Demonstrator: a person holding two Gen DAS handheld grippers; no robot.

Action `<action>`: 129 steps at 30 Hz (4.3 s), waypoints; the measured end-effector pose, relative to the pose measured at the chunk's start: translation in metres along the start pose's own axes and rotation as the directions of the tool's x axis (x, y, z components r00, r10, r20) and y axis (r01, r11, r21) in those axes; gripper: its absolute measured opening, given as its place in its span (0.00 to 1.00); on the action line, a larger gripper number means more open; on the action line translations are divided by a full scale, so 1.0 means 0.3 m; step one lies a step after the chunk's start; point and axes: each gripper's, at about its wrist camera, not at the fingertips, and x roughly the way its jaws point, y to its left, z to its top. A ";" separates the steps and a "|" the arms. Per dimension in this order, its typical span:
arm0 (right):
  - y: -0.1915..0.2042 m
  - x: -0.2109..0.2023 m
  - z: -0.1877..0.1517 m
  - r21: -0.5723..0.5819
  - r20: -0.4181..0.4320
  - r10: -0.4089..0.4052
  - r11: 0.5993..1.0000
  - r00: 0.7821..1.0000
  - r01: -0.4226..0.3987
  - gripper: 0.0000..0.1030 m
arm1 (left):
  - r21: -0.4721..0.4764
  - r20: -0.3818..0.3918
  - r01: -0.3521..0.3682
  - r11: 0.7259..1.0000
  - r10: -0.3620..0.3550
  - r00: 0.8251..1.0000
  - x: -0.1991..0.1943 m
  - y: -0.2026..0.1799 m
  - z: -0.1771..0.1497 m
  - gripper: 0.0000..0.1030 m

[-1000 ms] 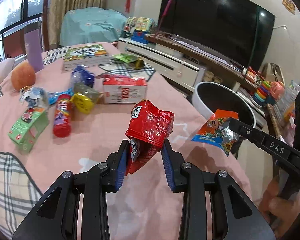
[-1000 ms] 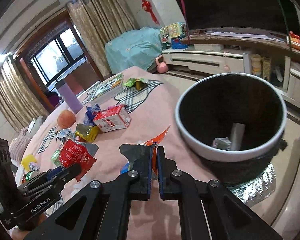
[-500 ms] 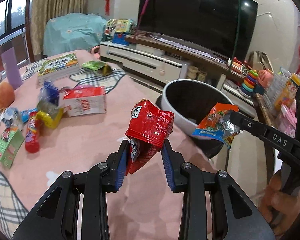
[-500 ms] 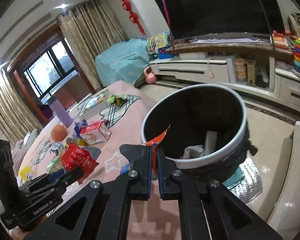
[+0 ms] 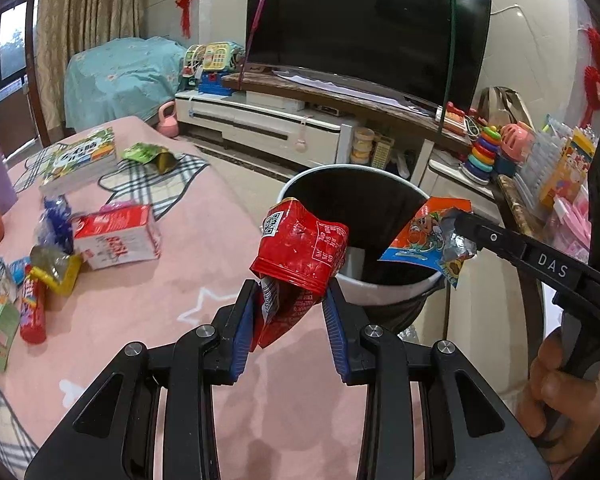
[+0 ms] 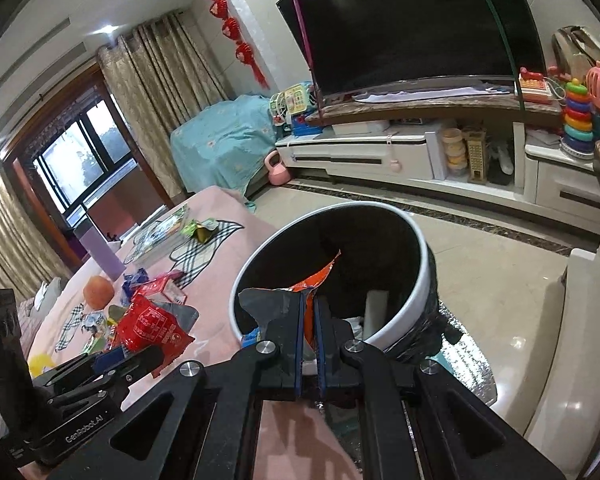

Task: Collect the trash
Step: 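Carry both bags over the bin and open both tools to drop them, then move both tools back over the table toward the green milk carton, then grasp the green milk carton with the left tool while the right tool grasps the yellow wrapper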

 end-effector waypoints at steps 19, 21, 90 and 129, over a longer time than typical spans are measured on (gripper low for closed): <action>-0.089 0.056 0.076 0.011 -0.011 -0.043 0.999 0.999 0.043 0.05 | 0.066 -0.041 0.019 0.998 -0.017 0.999 0.124 -0.120 0.083 0.32; -0.094 0.065 0.080 0.011 -0.017 -0.044 0.999 0.999 0.044 0.05 | 0.069 -0.048 0.018 0.997 -0.014 0.999 0.137 -0.125 0.086 0.33; 0.537 0.206 -0.241 -0.148 -0.247 0.218 0.954 0.944 -0.259 0.97 | -0.373 -0.072 -0.276 0.886 0.269 0.960 -0.269 0.680 -0.381 0.76; 0.870 0.595 -0.233 -0.208 -0.373 0.236 0.921 0.897 -0.329 0.46 | -0.334 -0.142 -0.326 0.885 0.294 0.945 -0.125 0.996 -0.289 0.59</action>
